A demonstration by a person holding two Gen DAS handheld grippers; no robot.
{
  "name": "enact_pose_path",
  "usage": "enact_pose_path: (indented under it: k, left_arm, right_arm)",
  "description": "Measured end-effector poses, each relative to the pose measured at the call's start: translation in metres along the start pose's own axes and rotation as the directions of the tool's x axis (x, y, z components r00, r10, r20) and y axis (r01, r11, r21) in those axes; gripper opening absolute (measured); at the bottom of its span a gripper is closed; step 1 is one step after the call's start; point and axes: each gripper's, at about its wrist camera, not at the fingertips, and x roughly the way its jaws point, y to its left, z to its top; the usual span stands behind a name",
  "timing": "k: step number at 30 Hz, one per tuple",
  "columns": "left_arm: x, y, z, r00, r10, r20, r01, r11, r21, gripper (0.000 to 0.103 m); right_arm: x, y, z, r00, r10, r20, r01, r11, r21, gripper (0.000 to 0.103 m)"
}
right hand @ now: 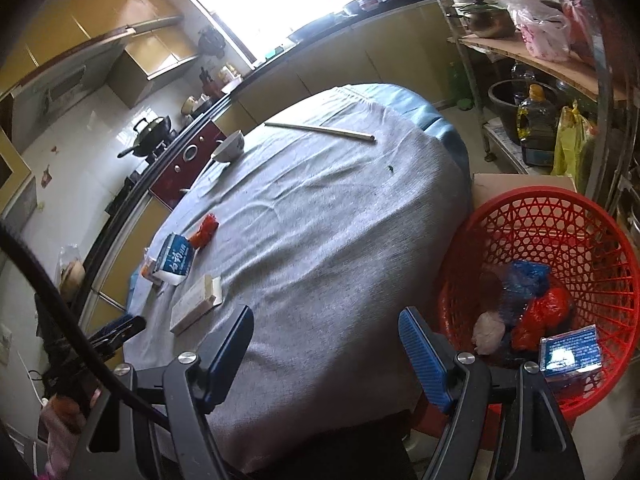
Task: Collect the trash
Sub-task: 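Move both open tools back over the table, then grasp the white medicine envelope with the left tool while the right tool reaches for the orange wrapper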
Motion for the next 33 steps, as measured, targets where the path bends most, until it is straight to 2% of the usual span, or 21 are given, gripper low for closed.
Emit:
enact_pose_path:
  k: [2, 6, 9, 17, 21, 23, 26, 33]
  left_arm:
    - [0.013, -0.003, 0.006, 0.999, -0.048, -0.023, 0.049, 0.997, 0.066, 0.075]
    - [0.031, -0.005, 0.016, 0.996, -0.077, -0.050, 0.083, 0.987, 0.134, 0.075]
    - [0.042, -0.006, 0.020, 0.989, -0.123, -0.083, 0.136, 0.973, 0.189, 0.075]
    - [0.062, -0.005, 0.014, 0.984, -0.126, -0.125, 0.159, 0.937, 0.310, 0.075]
    - [0.066, -0.002, 0.011, 0.982, -0.150, -0.112, 0.179, 0.931, 0.320, 0.074]
    - [0.067, -0.001, 0.009, 0.983, -0.159, -0.095, 0.181, 0.932, 0.313, 0.065]
    - [0.066, 0.001, 0.006, 0.985, -0.158, -0.069, 0.172, 0.935, 0.312, 0.061]
    - [0.050, 0.012, -0.006, 0.988, -0.156, -0.018, 0.156, 0.960, 0.234, 0.050]
  right_arm:
    - [0.003, 0.002, -0.001, 1.000, -0.009, -0.009, 0.009, 1.000, -0.003, 0.078]
    - [0.009, 0.005, 0.000, 0.999, -0.021, -0.026, 0.021, 1.000, -0.010, 0.078]
    - [0.013, 0.011, 0.001, 0.999, -0.031, -0.037, 0.030, 0.999, -0.025, 0.078]
    - [0.032, 0.033, 0.005, 0.997, -0.042, -0.072, 0.037, 0.997, -0.067, 0.078]
    - [0.048, 0.052, 0.017, 0.995, -0.015, -0.098, 0.007, 0.996, -0.084, 0.078]
    - [0.058, 0.068, 0.028, 0.995, -0.011, -0.102, -0.001, 0.993, -0.119, 0.078]
    - [0.075, 0.094, 0.047, 0.993, 0.017, -0.117, -0.035, 0.987, -0.158, 0.078]
    - [0.153, 0.162, 0.096, 0.971, 0.080, -0.224, -0.121, 0.976, -0.179, 0.078]
